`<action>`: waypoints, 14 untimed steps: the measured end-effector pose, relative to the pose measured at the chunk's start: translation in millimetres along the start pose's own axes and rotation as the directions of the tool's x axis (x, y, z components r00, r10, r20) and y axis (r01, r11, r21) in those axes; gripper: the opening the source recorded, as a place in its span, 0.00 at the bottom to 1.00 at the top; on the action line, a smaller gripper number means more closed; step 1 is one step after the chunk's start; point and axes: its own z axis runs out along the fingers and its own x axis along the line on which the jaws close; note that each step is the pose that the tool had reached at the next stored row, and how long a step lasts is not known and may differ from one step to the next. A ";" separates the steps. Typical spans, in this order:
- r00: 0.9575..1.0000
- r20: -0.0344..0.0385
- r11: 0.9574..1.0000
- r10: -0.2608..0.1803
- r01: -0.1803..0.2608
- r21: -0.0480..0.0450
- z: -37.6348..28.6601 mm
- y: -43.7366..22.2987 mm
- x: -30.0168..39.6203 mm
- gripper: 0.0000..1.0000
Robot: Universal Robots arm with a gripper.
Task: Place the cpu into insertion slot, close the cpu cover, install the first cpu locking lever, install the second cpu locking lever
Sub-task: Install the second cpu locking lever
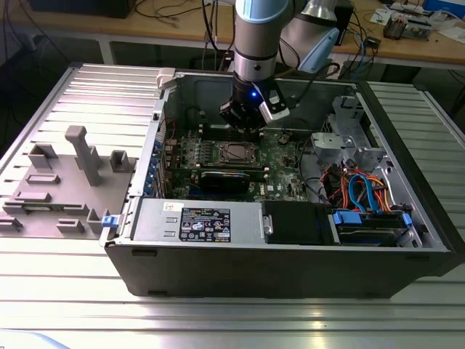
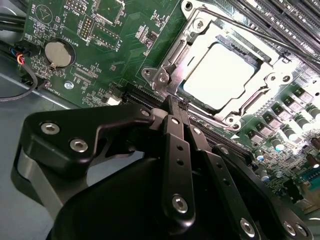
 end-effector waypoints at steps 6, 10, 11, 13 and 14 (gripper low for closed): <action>1.000 0.000 1.000 0.000 0.000 0.000 -0.3 -4.3 0.1 0.11; 1.000 0.000 1.000 0.000 0.000 0.000 -4.3 -4.1 0.0 0.11; 1.000 0.000 1.000 0.000 0.000 0.000 -6.4 -4.0 -0.1 0.11; 1.000 0.000 1.000 0.000 0.000 0.001 -11.6 -3.6 -0.3 0.11; 1.000 0.000 1.000 0.000 0.000 0.001 -15.6 -3.3 -0.4 0.11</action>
